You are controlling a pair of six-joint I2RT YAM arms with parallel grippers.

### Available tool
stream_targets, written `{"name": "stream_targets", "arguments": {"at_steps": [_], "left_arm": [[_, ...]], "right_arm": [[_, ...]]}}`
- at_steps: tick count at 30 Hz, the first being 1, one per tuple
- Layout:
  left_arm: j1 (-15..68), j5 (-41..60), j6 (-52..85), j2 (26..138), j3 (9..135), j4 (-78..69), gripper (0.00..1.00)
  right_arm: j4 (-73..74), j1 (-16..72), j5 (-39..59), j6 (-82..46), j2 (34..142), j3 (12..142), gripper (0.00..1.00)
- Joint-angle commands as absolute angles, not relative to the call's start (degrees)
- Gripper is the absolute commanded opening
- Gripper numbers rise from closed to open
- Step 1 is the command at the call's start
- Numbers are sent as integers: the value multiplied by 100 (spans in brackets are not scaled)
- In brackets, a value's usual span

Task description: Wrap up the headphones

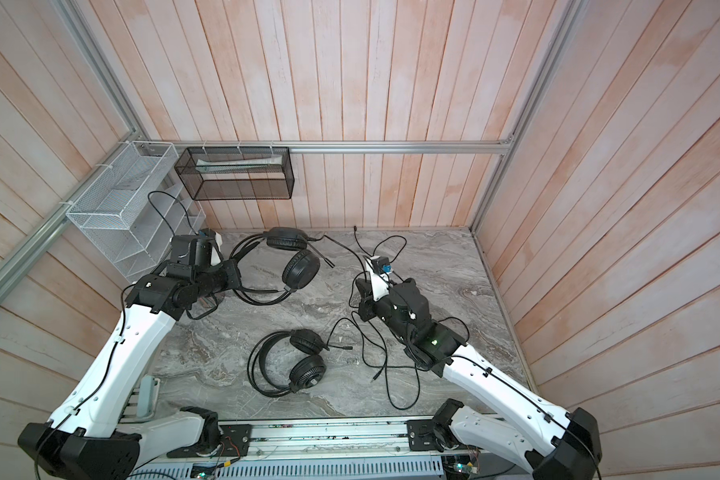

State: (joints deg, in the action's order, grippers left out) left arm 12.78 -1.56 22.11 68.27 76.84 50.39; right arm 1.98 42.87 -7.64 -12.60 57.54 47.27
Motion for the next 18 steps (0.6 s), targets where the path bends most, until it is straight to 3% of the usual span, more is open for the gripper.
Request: {"name": "stream_targets", "arguments": {"at_steps": [1,12,18], "left_arm": [[1211,469,2446,6522,7876,4562,0],[877,1012,3048,6829,8186,4355,0],[998,255,2873,7374,8218,4527,0]], "right_arm": [[-11,4056,-657,-1535,6148,4455,0],[479,4521,333,-2108,6538,3452,0],[-304,5418,-257,-1875,6480,3877,0]]}}
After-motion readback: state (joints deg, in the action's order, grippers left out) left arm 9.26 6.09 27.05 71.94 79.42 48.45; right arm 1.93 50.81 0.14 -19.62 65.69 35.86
